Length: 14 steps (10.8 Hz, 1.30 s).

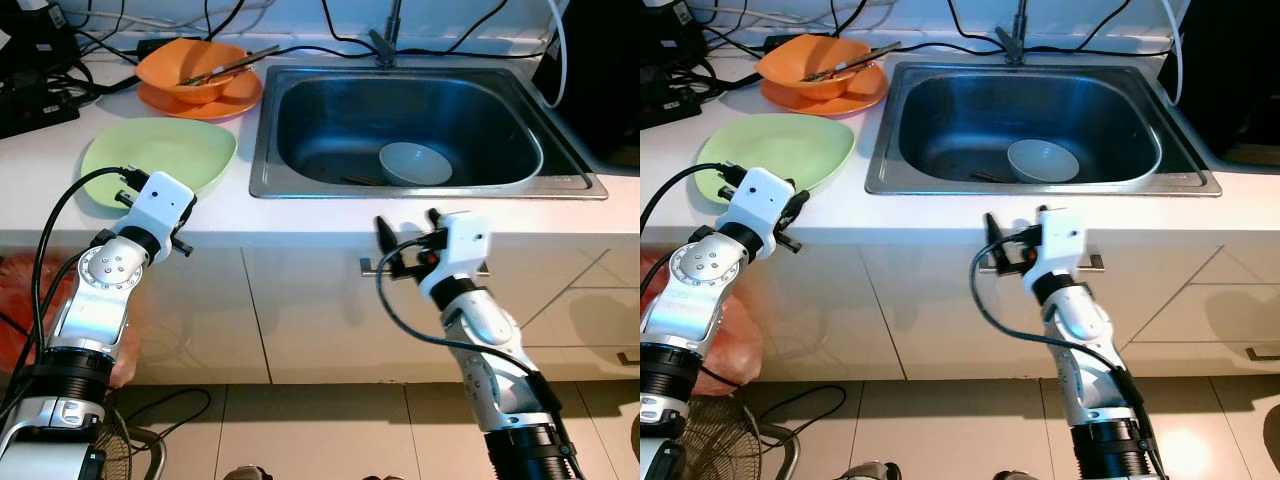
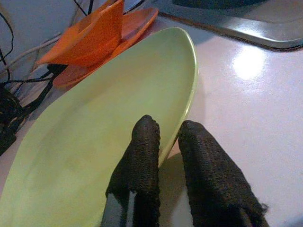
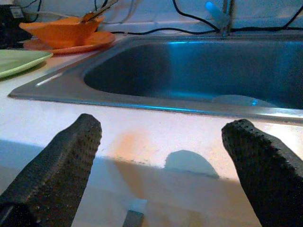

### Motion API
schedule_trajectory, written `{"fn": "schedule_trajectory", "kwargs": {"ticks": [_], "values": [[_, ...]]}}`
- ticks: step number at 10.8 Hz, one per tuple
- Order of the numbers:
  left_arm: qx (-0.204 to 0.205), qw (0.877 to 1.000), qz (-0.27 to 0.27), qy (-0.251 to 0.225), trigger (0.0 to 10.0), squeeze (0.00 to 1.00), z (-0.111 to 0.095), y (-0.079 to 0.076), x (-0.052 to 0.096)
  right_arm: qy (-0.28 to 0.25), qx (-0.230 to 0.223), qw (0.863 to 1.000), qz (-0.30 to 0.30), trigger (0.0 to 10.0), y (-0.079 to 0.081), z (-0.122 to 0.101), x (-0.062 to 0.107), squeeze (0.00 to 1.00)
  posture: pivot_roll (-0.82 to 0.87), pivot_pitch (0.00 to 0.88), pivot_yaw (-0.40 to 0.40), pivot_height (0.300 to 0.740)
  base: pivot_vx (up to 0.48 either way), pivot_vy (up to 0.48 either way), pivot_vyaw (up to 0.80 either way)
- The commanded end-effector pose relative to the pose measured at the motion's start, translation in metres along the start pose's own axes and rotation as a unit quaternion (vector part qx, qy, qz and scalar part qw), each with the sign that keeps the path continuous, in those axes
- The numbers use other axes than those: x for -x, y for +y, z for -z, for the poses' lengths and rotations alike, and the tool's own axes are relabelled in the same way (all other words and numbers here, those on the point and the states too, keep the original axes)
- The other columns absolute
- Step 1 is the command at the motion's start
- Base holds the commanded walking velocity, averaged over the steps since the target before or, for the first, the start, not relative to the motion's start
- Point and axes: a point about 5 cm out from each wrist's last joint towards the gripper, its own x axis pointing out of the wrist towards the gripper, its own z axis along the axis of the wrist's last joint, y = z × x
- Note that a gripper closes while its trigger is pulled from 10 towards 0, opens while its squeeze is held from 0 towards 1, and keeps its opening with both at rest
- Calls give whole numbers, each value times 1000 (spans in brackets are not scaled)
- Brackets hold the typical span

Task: Kitchen organization

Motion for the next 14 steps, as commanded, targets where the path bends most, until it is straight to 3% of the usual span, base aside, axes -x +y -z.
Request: {"fn": "schedule_trajectory", "kwargs": {"ticks": [1, 6, 11, 12, 13, 14], "values": [[4, 1000, 7, 10, 0, 0, 6, -2, 1, 2, -5, 1000, -4, 10000, 0, 0, 3, 1000, 84, 93, 3, 740, 0, 0, 0], [7, 1000, -1, -8, 0, 0, 2, -5, 1, 14, -17, 999, -38, 10000, 7, 1, 4, 1000, 83, 94, 0, 740, 0, 0, 0], [1, 998, -10, -59, 0, 0, -13, -28, 3, 22, -13, 999, -48, 10000, 9, 3, 4, 1000, 86, 94, -5, 740, 0, 0, 0], [-12, 996, -28, -82, 2745, 0, -21, -28, 4, 22, -15, 998, -50, 10000, 10, 3, 4, 1000, 89, 93, -6, 740, 0, 0, 0], [-9, 990, -69, -125, 10000, 1000, -35, -24, 8, 19, -18, 998, -60, 10000, 13, 1, 3, 1000, 93, 93, -6, 740, 0, 0, 0], [-1, 983, -89, -160, 10000, 1000, -46, -26, 13, 17, -17, 997, -69, 10000, 17, -1, 2, 1000, 93, 93, -6, 740, 0, 0, 0]]}}
